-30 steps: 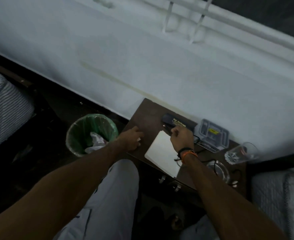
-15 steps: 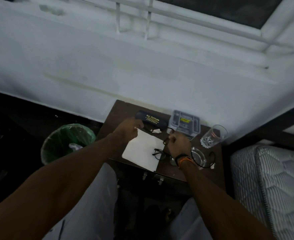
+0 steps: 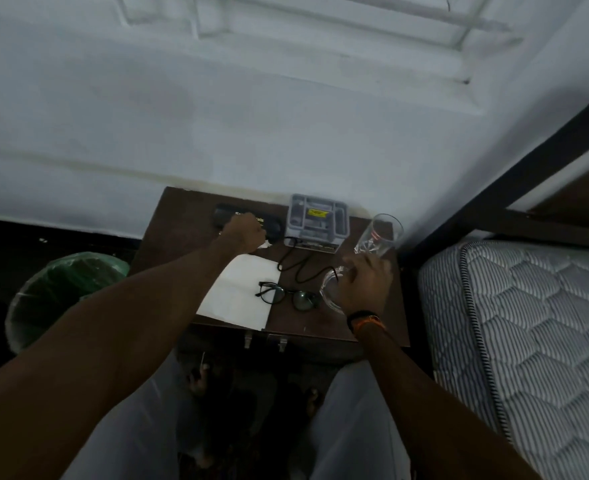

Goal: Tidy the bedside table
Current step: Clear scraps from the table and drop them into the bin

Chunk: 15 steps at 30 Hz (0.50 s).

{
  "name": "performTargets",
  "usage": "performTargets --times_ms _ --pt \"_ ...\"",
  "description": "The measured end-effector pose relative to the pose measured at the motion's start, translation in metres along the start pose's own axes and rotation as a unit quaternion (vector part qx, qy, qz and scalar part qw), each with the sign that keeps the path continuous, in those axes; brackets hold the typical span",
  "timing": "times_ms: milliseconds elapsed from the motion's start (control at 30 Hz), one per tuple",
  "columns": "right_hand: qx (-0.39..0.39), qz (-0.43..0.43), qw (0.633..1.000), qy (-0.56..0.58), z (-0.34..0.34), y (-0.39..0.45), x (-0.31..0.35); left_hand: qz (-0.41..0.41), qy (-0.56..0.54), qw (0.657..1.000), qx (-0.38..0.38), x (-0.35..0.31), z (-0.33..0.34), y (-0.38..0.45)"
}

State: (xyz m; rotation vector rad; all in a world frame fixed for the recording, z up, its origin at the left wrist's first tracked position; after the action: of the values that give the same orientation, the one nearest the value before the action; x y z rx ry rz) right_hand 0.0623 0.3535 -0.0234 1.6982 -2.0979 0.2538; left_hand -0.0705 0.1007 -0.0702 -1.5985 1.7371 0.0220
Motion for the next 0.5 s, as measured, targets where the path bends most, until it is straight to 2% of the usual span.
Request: performTargets --times_ms 167,300,367,500 --pt "-0.089 0.141 0.985 0.049 -0.021 -0.013 -0.054 -0.006 0.063 0.998 0.002 0.001 0.015 0.015" --pt "-0.113 0.212 0.962 0.133 -0.018 -0.023 -0.09 -0.008 0.095 0.995 -0.004 -0.005 0.026 0.014" --pt "-0.084 0.239 0.957 0.14 -0.011 -0.025 -0.103 -0.005 0.112 0.994 -0.014 -0.005 0.026 0.017" --pt "0.04 0.257 0.964 0.064 0.011 -0.02 -0.123 0.001 0.139 0.99 -0.019 -0.009 0.025 0.018"
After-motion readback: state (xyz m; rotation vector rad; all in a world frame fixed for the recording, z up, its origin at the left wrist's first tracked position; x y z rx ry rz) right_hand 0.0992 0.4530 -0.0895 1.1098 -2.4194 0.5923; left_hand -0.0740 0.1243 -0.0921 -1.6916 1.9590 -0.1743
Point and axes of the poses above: each hand's wrist, its own y-axis towards the middle knuckle, its own z-axis out of the palm, x = y × z, the point moved 8 cm from there along y, towards the middle knuckle, and after that the axes turned 13 degrees about x, right-handed, at the moved point
